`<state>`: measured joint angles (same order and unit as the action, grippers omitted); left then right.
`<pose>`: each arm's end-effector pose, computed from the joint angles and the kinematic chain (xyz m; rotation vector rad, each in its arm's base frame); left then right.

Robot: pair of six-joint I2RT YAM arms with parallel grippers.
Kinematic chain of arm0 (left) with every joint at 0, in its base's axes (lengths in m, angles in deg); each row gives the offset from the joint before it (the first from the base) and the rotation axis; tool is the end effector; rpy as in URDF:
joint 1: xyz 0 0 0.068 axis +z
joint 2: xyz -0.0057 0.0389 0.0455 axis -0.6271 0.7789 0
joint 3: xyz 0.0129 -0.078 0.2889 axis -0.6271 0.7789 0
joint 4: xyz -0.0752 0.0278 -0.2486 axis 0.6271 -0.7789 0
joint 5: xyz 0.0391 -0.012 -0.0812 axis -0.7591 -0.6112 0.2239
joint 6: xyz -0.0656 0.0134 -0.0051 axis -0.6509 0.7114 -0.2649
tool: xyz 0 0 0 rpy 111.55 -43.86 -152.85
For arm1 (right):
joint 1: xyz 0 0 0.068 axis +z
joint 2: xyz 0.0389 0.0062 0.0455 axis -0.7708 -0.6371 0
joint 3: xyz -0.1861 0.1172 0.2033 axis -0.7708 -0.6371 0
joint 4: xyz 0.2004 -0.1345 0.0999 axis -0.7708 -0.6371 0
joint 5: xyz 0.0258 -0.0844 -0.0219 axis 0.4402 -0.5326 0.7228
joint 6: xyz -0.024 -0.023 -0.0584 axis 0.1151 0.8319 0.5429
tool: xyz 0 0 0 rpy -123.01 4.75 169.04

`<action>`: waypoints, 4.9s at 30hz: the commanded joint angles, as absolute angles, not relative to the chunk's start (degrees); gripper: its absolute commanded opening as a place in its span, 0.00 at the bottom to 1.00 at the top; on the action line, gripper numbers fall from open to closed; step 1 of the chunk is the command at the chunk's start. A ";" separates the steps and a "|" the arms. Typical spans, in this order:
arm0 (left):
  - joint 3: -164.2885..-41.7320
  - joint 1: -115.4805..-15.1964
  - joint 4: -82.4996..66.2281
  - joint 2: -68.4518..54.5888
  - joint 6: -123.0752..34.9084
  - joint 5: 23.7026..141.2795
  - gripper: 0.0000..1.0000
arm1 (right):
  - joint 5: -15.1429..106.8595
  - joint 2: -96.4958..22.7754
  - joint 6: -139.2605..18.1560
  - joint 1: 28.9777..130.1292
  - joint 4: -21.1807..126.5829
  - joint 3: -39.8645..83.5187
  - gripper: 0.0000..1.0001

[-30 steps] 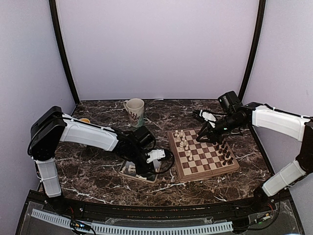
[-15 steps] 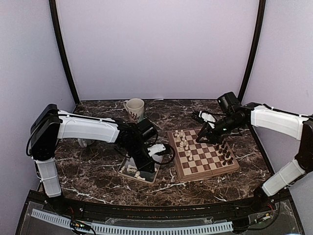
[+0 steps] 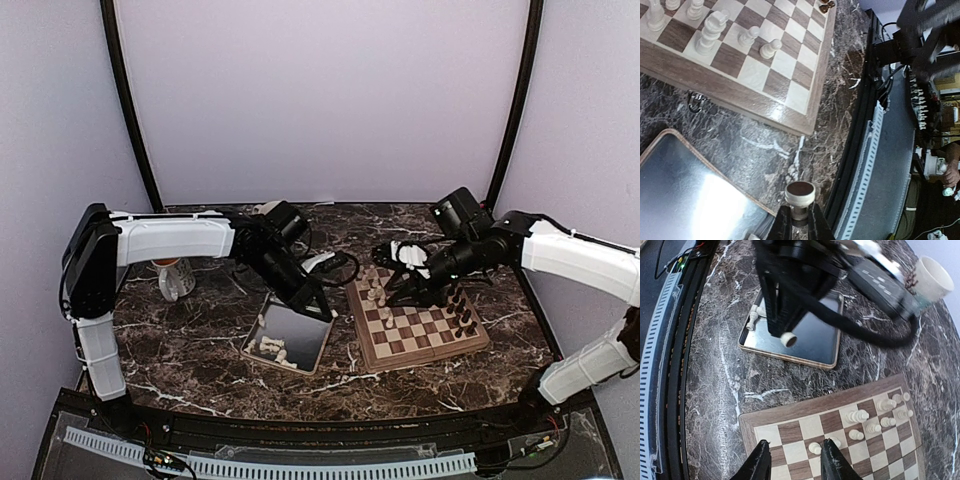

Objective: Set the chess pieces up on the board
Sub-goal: Pick up the pawn from the storage box, then pass from the left arm to the right, then pass from the right arm to the left, then place the pawn at g2.

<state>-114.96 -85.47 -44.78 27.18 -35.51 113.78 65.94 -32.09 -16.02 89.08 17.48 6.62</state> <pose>0.2650 -0.3302 0.2377 1.2505 2.4199 -1.1903 0.2016 0.1932 0.2921 -1.6554 1.7700 0.6026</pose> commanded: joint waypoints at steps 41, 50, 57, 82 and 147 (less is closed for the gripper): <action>-120.59 -83.68 -47.53 31.30 -43.11 136.53 0.20 | 34.14 -46.21 -5.55 113.12 24.26 16.19 0.14; -109.63 -83.66 -27.61 16.67 -45.60 120.93 0.38 | 50.99 -38.61 -14.76 104.58 25.46 10.96 0.11; -89.48 -91.20 4.91 2.34 -35.03 98.59 0.39 | 75.87 -35.10 -24.65 92.45 25.90 8.29 0.11; -93.76 -94.66 21.70 13.34 -36.33 104.63 0.21 | 91.38 -36.10 -30.78 86.66 27.41 8.24 0.15; -135.26 -100.04 -33.15 43.08 -15.48 93.10 0.09 | 67.01 -22.05 -26.83 67.13 26.05 -6.00 0.46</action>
